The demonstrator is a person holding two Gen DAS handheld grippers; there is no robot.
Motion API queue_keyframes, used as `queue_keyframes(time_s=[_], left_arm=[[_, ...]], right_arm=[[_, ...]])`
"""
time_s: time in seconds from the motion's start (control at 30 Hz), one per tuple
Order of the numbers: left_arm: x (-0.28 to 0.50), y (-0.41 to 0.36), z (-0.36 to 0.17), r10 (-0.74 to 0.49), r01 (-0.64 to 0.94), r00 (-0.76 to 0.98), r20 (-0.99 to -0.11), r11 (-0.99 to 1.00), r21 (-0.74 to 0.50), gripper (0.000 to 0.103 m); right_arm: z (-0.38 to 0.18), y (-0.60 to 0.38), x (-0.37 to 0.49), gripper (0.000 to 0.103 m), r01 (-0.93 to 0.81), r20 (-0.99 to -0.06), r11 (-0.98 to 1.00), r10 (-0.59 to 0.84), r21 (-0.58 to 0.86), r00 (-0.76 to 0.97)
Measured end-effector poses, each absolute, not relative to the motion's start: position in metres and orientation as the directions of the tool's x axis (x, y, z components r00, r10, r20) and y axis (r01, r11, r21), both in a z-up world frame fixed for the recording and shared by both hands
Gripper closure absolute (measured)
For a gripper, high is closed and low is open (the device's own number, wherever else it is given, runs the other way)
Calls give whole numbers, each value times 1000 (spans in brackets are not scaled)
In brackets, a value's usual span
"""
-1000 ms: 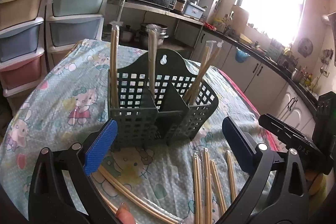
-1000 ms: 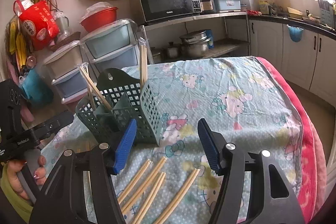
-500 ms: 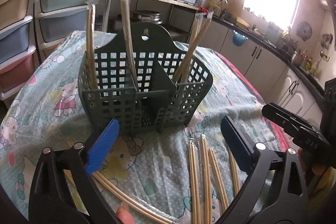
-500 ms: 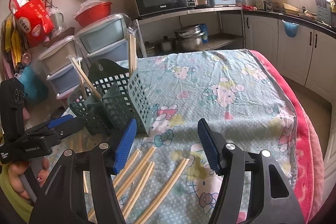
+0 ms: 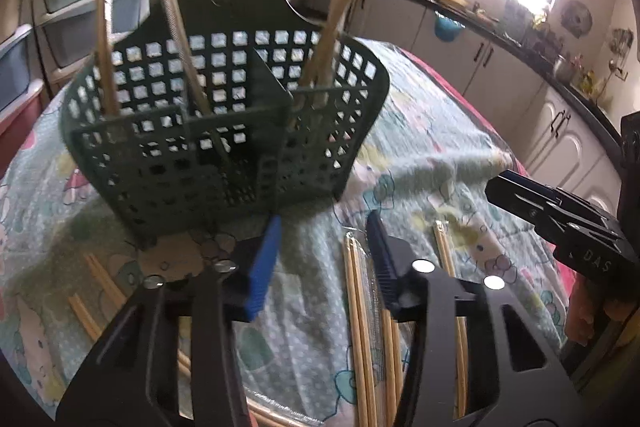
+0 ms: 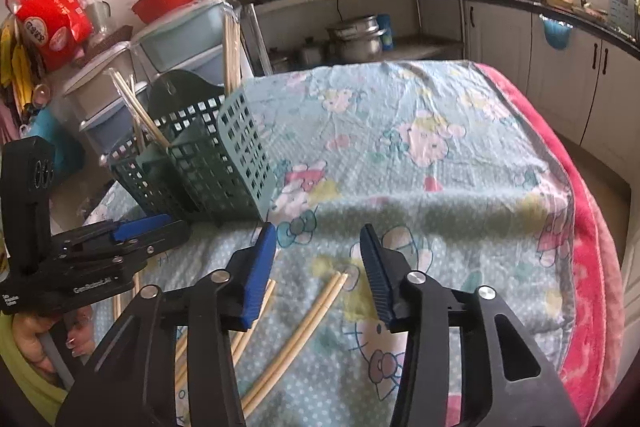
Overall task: Organize utensils
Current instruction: 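Lower the left gripper to the loose chopsticks while the right gripper descends beside it, then close the right gripper on a chopstick while the left gripper closes on another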
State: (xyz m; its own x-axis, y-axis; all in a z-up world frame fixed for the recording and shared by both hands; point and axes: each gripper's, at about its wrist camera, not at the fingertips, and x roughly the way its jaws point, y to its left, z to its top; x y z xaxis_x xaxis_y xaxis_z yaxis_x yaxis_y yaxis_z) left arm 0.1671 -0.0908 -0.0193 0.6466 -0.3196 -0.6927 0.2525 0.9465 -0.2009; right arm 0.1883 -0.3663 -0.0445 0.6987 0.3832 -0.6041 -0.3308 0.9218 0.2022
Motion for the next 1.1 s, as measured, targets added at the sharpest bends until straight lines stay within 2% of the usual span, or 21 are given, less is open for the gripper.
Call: queue_keyframes(time_s=[0.17,0.37,0.7,1.1], left_arm=[[174,-95,-29,-332,263,613,-717,941,-212,75],[179,-100,-40,-348,272,580,-736,935,-227,75],[186,-110,-51,-362,291,539,-761,927,-235,79],[200,-120,-64,-353,276,509,-785,931,-240,80]], right_arm=[[-53,-365,193,66,-330,-634,920,385,210,671],[-62,-363,199,68,-332,-662,919,386,214,643],[-75,-362,206,70,-323,-695,920,380,220,610],[-90,-361,216,70,-292,-736,929,361,228,573]])
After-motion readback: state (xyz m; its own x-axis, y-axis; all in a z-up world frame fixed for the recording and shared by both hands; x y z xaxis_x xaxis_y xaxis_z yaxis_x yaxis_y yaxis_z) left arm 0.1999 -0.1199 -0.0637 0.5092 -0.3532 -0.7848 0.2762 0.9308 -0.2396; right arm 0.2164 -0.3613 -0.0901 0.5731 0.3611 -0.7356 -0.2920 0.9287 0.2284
